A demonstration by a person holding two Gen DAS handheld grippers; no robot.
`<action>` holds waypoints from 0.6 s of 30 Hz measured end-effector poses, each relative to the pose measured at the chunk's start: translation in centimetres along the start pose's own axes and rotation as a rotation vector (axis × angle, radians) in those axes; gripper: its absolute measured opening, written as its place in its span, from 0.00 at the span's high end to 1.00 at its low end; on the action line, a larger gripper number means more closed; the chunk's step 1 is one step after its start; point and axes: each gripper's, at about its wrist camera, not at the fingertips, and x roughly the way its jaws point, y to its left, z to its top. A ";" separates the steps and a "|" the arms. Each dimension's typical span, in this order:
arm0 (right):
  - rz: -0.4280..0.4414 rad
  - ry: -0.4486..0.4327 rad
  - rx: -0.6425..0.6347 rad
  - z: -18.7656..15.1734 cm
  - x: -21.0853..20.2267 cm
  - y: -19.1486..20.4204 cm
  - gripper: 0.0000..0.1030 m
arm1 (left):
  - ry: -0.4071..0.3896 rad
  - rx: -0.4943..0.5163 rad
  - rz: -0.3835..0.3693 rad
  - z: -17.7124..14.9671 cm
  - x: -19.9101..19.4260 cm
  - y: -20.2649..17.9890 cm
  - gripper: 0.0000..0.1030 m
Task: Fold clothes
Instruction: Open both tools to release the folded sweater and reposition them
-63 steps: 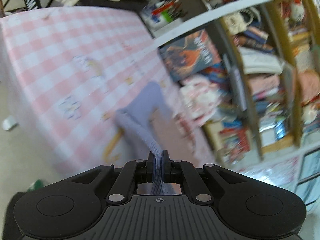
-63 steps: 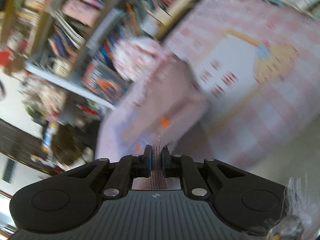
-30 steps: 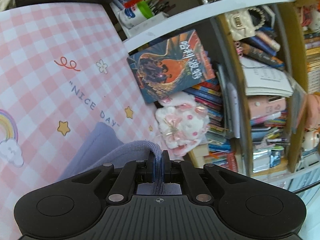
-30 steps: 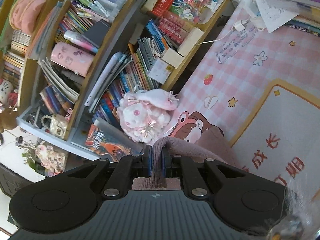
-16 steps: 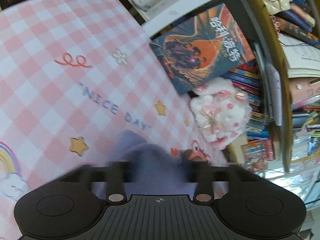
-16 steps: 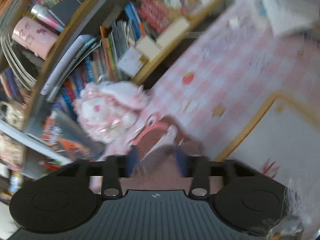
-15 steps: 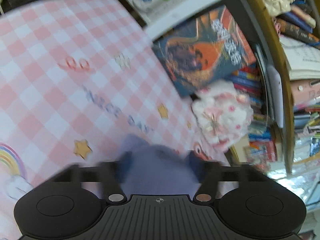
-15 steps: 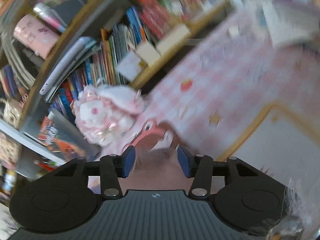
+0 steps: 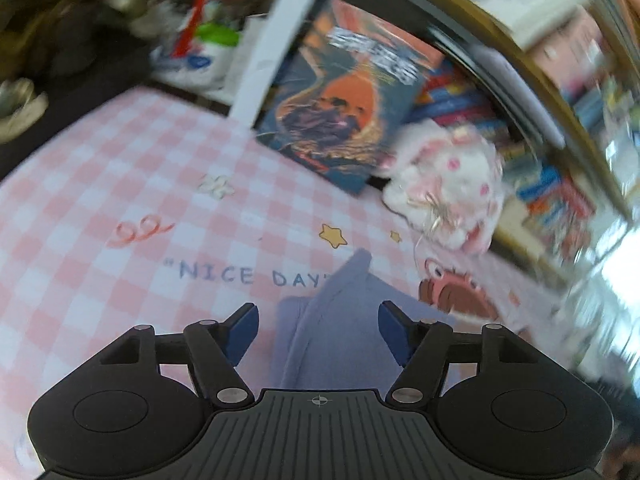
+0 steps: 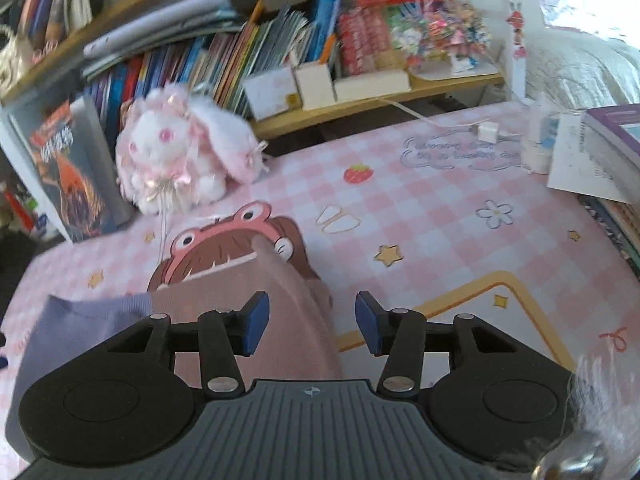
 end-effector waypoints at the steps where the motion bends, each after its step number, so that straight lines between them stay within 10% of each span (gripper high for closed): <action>1: -0.002 0.006 -0.010 -0.1 0.5 0.2 0.56 | 0.005 0.029 0.012 -0.1 0.5 -0.4 0.40; 3: -0.015 0.023 -0.023 -0.3 1.4 0.3 0.64 | 0.027 0.072 0.033 -0.4 1.6 -1.1 0.50; 6: -0.050 0.049 -0.026 -0.7 3.1 0.0 0.93 | 0.088 0.091 0.067 -0.7 3.2 -1.3 0.95; 12: 0.030 -0.052 0.176 -0.1 0.0 -1.8 0.96 | 0.004 -0.117 0.008 -0.1 0.7 0.9 0.96; 18: -0.053 0.073 0.107 -1.6 4.1 -2.3 0.96 | 0.088 -0.103 0.068 -1.4 3.7 1.7 0.90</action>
